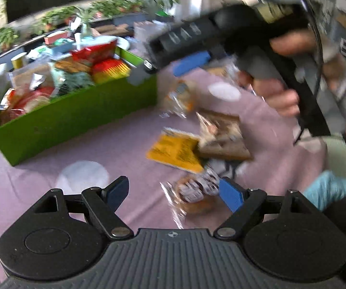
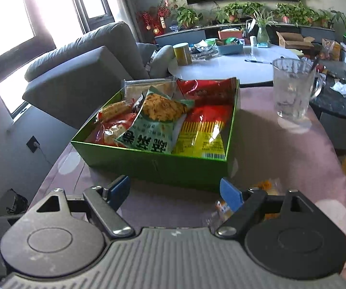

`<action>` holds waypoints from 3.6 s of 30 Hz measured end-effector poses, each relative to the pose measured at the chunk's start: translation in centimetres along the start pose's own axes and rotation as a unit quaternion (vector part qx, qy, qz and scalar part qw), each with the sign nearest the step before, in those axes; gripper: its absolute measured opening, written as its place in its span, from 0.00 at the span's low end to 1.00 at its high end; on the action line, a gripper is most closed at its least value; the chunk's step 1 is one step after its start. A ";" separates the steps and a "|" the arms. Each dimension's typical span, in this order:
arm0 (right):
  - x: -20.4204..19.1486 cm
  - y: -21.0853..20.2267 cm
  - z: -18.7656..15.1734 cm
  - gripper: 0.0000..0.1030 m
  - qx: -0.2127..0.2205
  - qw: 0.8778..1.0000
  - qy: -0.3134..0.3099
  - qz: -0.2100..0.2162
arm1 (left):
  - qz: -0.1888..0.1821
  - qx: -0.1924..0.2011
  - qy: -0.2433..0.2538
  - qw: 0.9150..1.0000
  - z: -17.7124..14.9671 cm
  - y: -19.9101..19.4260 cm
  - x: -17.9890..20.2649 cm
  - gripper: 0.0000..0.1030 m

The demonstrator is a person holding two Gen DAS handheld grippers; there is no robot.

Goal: Organize snacks

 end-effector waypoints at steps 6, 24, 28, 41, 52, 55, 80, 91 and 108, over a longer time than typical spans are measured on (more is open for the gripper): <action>0.6 -0.6 -0.6 0.79 0.001 1.000 0.005 -0.002 | 0.001 -0.027 0.029 0.999 -0.6 1.8 1.4 0.78; 4.8 -0.5 -1.7 0.79 -0.014 0.998 0.043 -0.042 | 0.040 -0.039 -0.022 0.998 -0.8 2.3 -1.5 0.58; 5.5 -0.2 -1.8 0.79 -0.020 0.997 0.054 -0.057 | 0.087 -0.044 -0.065 0.993 -1.4 1.5 -4.3 0.58; 8.1 2.9 -1.6 0.80 -0.063 0.979 0.150 -0.126 | 0.179 -0.059 -0.094 0.978 -2.1 0.6 -7.5 0.61; 8.3 4.7 -1.8 0.80 -0.067 0.975 0.123 -0.173 | 0.259 -0.063 -0.020 0.963 -1.8 0.8 -7.1 0.61; 8.1 4.6 -2.0 0.80 -0.061 0.979 0.092 -0.173 | 0.264 -0.064 -0.013 0.962 -1.8 0.8 -7.0 0.61; 4.3 1.3 -2.2 0.76 -0.050 0.997 0.000 -0.063 | 0.223 -0.047 0.046 0.973 -1.8 0.7 -5.0 0.77; 3.9 1.6 -2.1 0.93 -0.051 0.995 -0.008 -0.082 | 0.235 -0.037 0.030 0.971 -1.5 0.2 -7.0 0.78; 3.2 2.4 -2.7 0.75 -0.063 0.994 -0.027 -0.086 | 0.170 -0.013 -0.084 0.982 -1.1 -0.7 -9.2 0.36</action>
Point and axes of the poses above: each gripper's, at about its wrist camera, not at the fingertips, and y roughly the way its jaws point, x to its right, z to its top, the point moved 8 cm from there along y, roughly the way its jaws point, and after that the axes turned 4 degrees about y, right-handed, at the moved point
